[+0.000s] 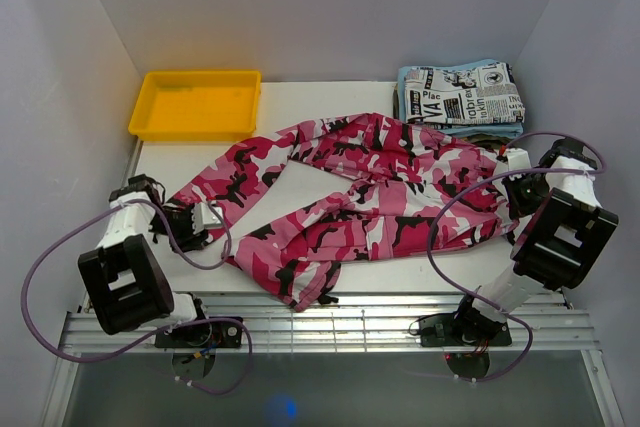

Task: Fold and stack the trousers
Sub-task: Flatten the trousers out

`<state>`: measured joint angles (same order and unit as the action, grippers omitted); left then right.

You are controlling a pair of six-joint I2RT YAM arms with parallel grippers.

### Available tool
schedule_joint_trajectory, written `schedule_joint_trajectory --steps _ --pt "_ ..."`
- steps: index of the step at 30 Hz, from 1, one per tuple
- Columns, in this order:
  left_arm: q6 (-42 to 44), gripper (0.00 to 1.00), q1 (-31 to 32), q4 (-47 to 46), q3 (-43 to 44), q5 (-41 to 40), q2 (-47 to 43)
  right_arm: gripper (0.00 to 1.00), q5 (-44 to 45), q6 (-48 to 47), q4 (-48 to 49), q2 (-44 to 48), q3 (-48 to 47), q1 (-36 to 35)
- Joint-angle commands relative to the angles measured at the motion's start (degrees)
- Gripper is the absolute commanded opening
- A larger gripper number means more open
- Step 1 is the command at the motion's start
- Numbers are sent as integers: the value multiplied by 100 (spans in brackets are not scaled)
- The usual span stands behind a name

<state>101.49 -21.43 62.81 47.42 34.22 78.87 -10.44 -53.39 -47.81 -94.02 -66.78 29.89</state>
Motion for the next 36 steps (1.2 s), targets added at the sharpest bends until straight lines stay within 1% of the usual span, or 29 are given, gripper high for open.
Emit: schedule_joint_trajectory --steps 1,2,6,7,8,9,10,11,13,14,15,16,17,18,19,20,21,22,23,24,25,28,29,30,31,32,33,35,36 --pt "486 53 -2 189 -346 -37 -328 8 86 -164 141 -20 -256 52" --pt "477 53 -1 110 -417 -151 -320 8 77 -163 132 -20 -256 52" --pt "-190 56 69 -1249 -848 -398 -215 8 -2 -120 97 -46 -274 52" --pt "-426 56 78 -1436 -918 -459 -162 8 -20 -111 79 -55 -300 52" --pt "-481 54 95 -1568 -936 -521 -109 8 -20 -111 79 -73 -318 52" --pt "-525 51 95 -1744 -954 -591 -91 8 -20 -119 88 -82 -361 52" --pt "-612 46 95 -1789 -962 -566 -109 8 -20 -137 88 -82 -379 52" --pt "-648 32 104 -1807 -928 -513 -144 8 -29 -146 97 -108 -405 52" --pt "-771 20 113 -1588 -770 -128 -397 8 -46 -146 88 -143 -467 52" --pt "-919 8 122 -1439 -439 66 -503 8 -46 -146 97 -152 -476 52" --pt "-1008 3 122 -1020 -192 276 -583 8 -64 -146 97 -161 -493 52" --pt "-1157 0 130 -842 72 705 -714 8 -90 -155 105 -161 -502 52" --pt "-1611 0 130 -727 379 918 -767 8 -99 -155 114 -161 -511 61" --pt "-1893 0 139 -552 1052 1138 -794 8 -116 -155 123 -161 -511 61" --pt "-2253 0 157 -533 1433 1549 -812 8 -143 -155 140 -161 -520 61" --pt "-3022 0 165 -541 1828 1770 -786 8 -160 -155 141 -161 -520 61" --pt "-3413 0 157 -533 2607 1973 -751 8 -169 -146 149 -161 -520 61" --pt "-3800 0 165 -524 2997 2384 -698 8 -178 -137 158 -161 -529 61" --pt "-4360 0 166 -419 3349 2614 -611 8 -187 -137 202 -152 -520 61" --pt "-4627 0 166 -383 3945 2808 -584 8 -161 -137 237 -152 -502 61" --pt "-4899 0 166 -357 4177 3184 -592 8 -160 -120 281 -135 -476 78" --pt "-5989 0 166 -409 4870 3635 -829 8 -152 -172 422 -82 -423 149" --pt "-6384 0 166 -784 4978 3810 -934 8 -143 -198 439 -99 -423 192" --pt "-6857 0 166 -1092 5031 3846 -1231 8 -117 -216 448 -108 -423 219" --pt "-7741 0 157 -1408 5023 3829 -1399 8 -125 -234 457 -125 -423 245" --pt "-8159 0 165 -2081 4971 3699 -1575 8 -108 -269 448 -160 -423 306" --pt "-8981 0 157 -2419 4761 3584 -1942 8 -99 -295 466 -161 -423 333" --pt "-9470 0 165 -3060 4629 3312 -2217 8 -64 -330 483 -196 -423 386" --pt "-9716 0 166 -3168 4584 2997 -2323 8 -38 -356 492 -213 -441 430"
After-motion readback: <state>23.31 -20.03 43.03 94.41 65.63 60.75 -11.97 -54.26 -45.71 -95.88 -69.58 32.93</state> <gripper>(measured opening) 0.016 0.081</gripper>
